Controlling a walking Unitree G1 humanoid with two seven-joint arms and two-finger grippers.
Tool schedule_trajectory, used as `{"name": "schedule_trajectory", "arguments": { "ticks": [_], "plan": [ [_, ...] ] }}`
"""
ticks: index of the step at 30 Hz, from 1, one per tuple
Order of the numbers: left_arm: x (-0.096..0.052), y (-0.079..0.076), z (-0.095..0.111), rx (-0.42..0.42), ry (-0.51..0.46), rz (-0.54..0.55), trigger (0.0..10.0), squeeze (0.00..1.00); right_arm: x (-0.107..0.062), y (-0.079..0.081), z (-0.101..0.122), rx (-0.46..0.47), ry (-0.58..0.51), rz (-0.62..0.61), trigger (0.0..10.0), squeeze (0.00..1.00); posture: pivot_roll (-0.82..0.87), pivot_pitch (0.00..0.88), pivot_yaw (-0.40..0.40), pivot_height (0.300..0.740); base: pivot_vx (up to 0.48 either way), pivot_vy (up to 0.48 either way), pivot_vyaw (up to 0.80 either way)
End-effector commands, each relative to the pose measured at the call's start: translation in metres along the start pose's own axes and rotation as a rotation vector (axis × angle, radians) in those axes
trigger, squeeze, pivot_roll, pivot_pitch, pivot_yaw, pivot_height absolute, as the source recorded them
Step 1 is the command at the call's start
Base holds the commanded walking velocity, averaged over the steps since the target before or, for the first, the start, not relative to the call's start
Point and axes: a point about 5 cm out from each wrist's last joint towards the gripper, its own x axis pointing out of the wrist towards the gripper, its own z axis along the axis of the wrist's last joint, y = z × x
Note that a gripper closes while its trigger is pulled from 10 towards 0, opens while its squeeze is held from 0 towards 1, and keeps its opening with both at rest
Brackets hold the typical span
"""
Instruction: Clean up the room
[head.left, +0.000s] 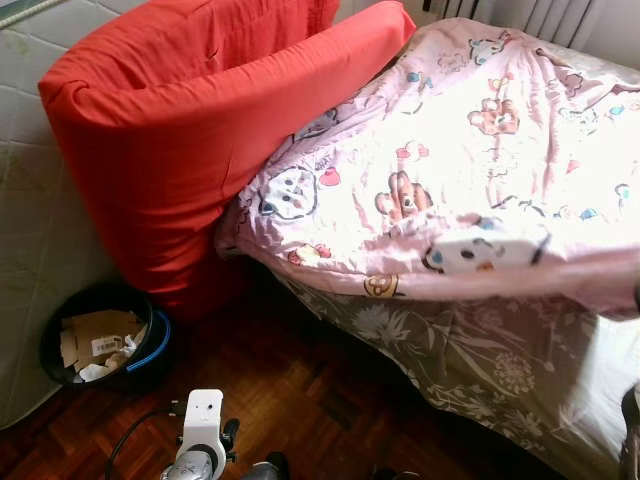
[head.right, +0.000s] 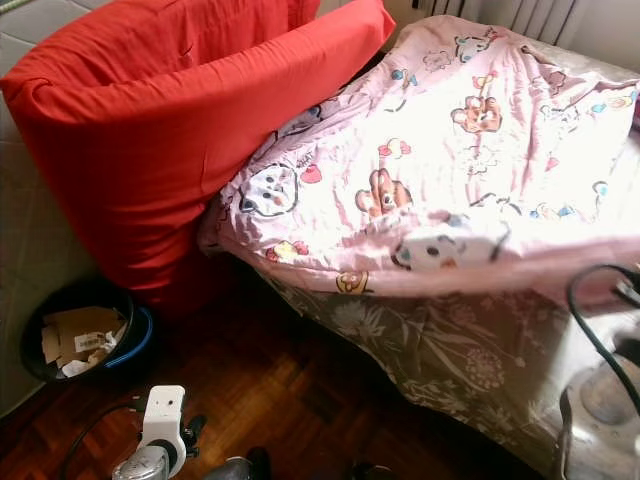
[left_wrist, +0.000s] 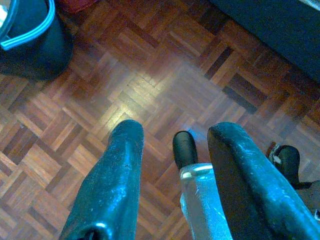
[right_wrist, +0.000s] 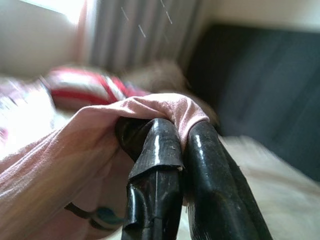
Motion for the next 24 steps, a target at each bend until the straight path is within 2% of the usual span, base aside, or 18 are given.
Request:
{"name": "schedule_trajectory", "arguments": {
  "ticks": [1, 2, 6, 7, 8, 10, 12, 15, 16, 18, 20, 21, 22, 23, 24],
  "plan": [
    [-0.004, 0.003, -0.014, 0.008, 0.059, 0.006, 10.0, 0.00, -0.003, -0.012, -0.015, -0.019, 0.093, -0.052, 10.0, 0.00, -0.03, 0.196, 0.013, 0.740, 0.000, 0.000, 0.00],
    [-0.004, 0.003, -0.014, 0.009, 0.060, 0.005, 10.0, 0.00, -0.011, -0.014, -0.025, -0.034, 0.155, -0.021, 10.0, 0.00, -0.03, 0.195, 0.012, 0.740, 0.000, 0.000, 0.00],
    [-0.004, 0.003, -0.015, 0.009, 0.064, 0.004, 10.0, 0.00, -0.033, -0.017, -0.047, -0.089, 0.256, 0.055, 10.0, 0.00, -0.03, 0.192, 0.009, 0.740, 0.000, 0.000, 0.00],
    [-0.004, 0.002, -0.015, 0.009, 0.065, 0.003, 10.0, 0.00, -0.044, -0.021, -0.059, -0.120, 0.318, 0.068, 10.0, 0.00, -0.04, 0.189, 0.006, 0.740, 0.000, 0.000, 0.00],
    [-0.004, 0.002, -0.015, 0.009, 0.065, 0.003, 10.0, 0.00, -0.044, -0.021, -0.059, -0.120, 0.318, 0.068, 10.0, 0.00, -0.04, 0.189, 0.006, 0.740, 0.000, 0.000, 0.00],
    [-0.004, 0.002, -0.015, 0.009, 0.067, 0.002, 10.0, 0.00, -0.054, -0.025, -0.074, -0.166, 0.378, 0.093, 10.0, 0.00, -0.04, 0.185, 0.005, 0.740, 0.000, 0.000, 0.00],
    [-0.004, 0.001, -0.016, 0.008, 0.069, 0.000, 10.0, 0.00, -0.066, -0.041, -0.098, -0.237, 0.470, 0.082, 10.0, 0.00, -0.04, 0.180, 0.004, 0.740, 0.000, 0.000, 0.00],
    [-0.004, 0.000, -0.016, 0.008, 0.071, -0.003, 10.0, 0.00, -0.082, -0.063, -0.129, -0.288, 0.612, 0.035, 10.0, 0.00, -0.04, 0.176, 0.000, 0.740, 0.000, 0.000, 0.00],
    [-0.004, 0.000, -0.016, 0.007, 0.072, -0.004, 10.0, 0.00, -0.093, -0.068, -0.147, -0.334, 0.693, 0.086, 10.0, 0.00, -0.04, 0.174, 0.000, 0.740, 0.000, 0.000, 0.00],
    [-0.004, 0.000, -0.017, 0.006, 0.074, -0.004, 10.0, 0.00, -0.098, -0.071, -0.154, -0.363, 0.718, 0.103, 10.0, 0.00, -0.05, 0.171, -0.005, 0.740, 0.000, 0.000, 0.00],
    [-0.004, -0.001, -0.017, 0.007, 0.076, -0.006, 10.0, 0.00, -0.111, -0.080, -0.167, -0.428, 0.767, 0.118, 10.0, 0.00, -0.04, 0.169, -0.007, 0.740, 0.000, 0.000, 0.00],
    [-0.004, -0.003, -0.018, 0.012, 0.076, -0.011, 10.0, 0.00, -0.122, -0.088, -0.178, -0.466, 0.828, 0.134, 10.0, 0.00, -0.04, 0.171, -0.008, 0.740, 0.000, 0.000, 0.00],
    [-0.004, -0.003, -0.018, 0.012, 0.076, -0.011, 10.0, 0.00, -0.122, -0.088, -0.178, -0.466, 0.828, 0.134, 10.0, 0.00, -0.04, 0.171, -0.008, 0.740, 0.000, 0.000, 0.00],
    [-0.005, -0.004, -0.018, 0.026, 0.077, -0.022, 10.0, 0.00, -0.136, -0.093, -0.191, -0.489, 0.920, 0.167, 10.0, 0.00, -0.04, 0.173, -0.008, 0.740, 0.000, 0.000, 0.00],
    [-0.005, -0.005, -0.018, 0.029, 0.077, -0.024, 10.0, 0.00, -0.145, -0.091, -0.198, -0.497, 0.978, 0.237, 10.0, 0.00, -0.04, 0.175, -0.008, 0.740, 0.000, 0.000, 0.00]
  ]
}}
